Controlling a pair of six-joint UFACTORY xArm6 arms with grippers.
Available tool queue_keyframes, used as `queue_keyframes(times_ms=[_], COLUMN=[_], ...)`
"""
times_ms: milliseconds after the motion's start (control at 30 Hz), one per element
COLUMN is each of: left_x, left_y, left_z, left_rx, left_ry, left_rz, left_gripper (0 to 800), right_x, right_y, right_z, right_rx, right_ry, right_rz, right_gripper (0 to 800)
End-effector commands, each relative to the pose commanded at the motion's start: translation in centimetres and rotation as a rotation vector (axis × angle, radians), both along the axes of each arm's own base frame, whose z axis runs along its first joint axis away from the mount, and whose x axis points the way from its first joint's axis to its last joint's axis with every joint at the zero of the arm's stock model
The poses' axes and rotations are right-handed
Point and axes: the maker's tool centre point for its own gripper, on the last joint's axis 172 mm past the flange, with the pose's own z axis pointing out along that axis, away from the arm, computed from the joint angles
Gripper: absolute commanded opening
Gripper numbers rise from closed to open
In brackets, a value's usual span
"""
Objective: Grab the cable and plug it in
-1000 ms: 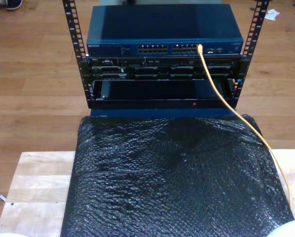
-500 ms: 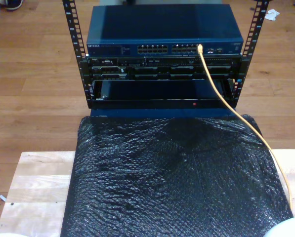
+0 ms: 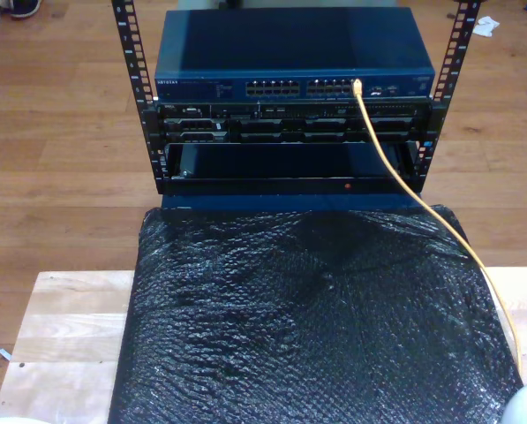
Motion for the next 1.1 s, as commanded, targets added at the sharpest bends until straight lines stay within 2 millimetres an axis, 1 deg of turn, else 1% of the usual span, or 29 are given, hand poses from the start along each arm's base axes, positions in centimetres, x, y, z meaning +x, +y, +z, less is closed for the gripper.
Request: queue_keyframes(times_ms=[267, 1100], left_x=[0.0, 0.0], left_y=[0.0, 0.0], left_z=[0.0, 0.0], left_rx=[0.0, 0.0], left_ry=[-0.001, -0.001], left_rz=[-0.001, -0.001], left_gripper=[800, 800], right_x=[-0.24, -0.24], right_y=[0.16, 0.16], right_z=[-0.21, -0.21], right_rx=[0.001, 0.001], right_ry=[-0.001, -0.001], right_rz=[-0.025, -0.025], right_gripper=[798, 798])
